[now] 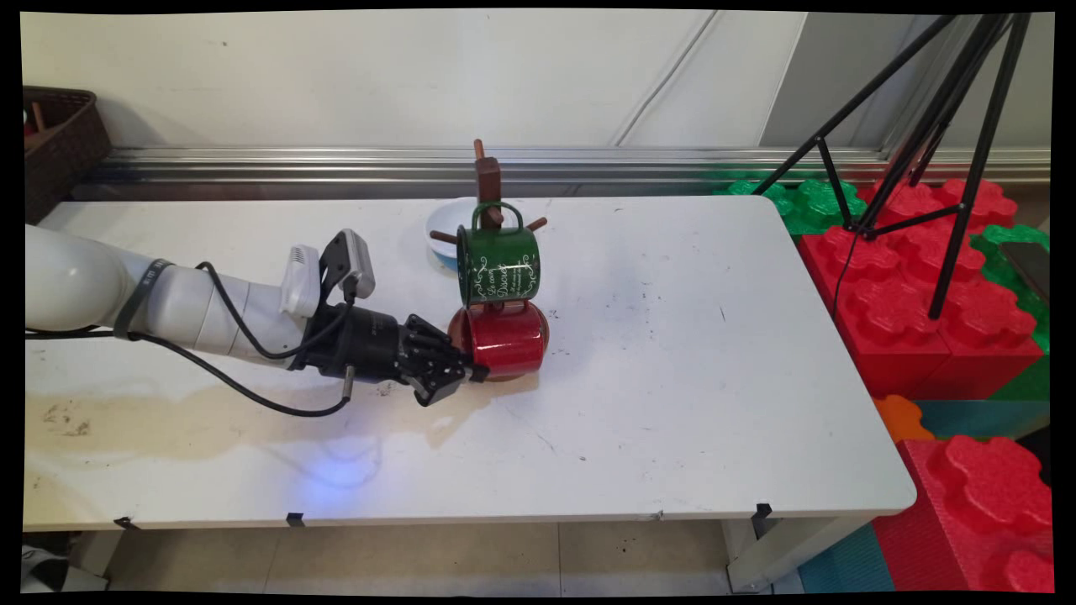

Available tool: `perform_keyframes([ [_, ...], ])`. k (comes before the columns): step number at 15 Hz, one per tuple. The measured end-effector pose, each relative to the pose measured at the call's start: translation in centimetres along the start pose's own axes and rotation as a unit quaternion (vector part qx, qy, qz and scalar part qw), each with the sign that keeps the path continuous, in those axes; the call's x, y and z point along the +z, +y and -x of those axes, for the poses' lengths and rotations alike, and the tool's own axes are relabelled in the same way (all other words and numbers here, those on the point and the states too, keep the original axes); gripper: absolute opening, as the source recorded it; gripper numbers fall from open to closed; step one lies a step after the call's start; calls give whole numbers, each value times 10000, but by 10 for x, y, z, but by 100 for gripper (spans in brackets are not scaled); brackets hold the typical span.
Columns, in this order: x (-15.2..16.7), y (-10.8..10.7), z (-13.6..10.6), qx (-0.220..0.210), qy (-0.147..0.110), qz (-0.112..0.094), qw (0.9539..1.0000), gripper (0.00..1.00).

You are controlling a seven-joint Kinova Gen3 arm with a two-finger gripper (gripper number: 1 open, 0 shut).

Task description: Place the picked object on the table

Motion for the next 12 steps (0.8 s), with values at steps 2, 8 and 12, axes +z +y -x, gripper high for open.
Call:
perform_keyframes([
  [2,-1,0,0,-15,-4,9,10000,0],
  [8,-7,4,-4,-56,-9,75,10000,0],
  [12,-13,10,-8,-100,-17,157,9998,0],
])
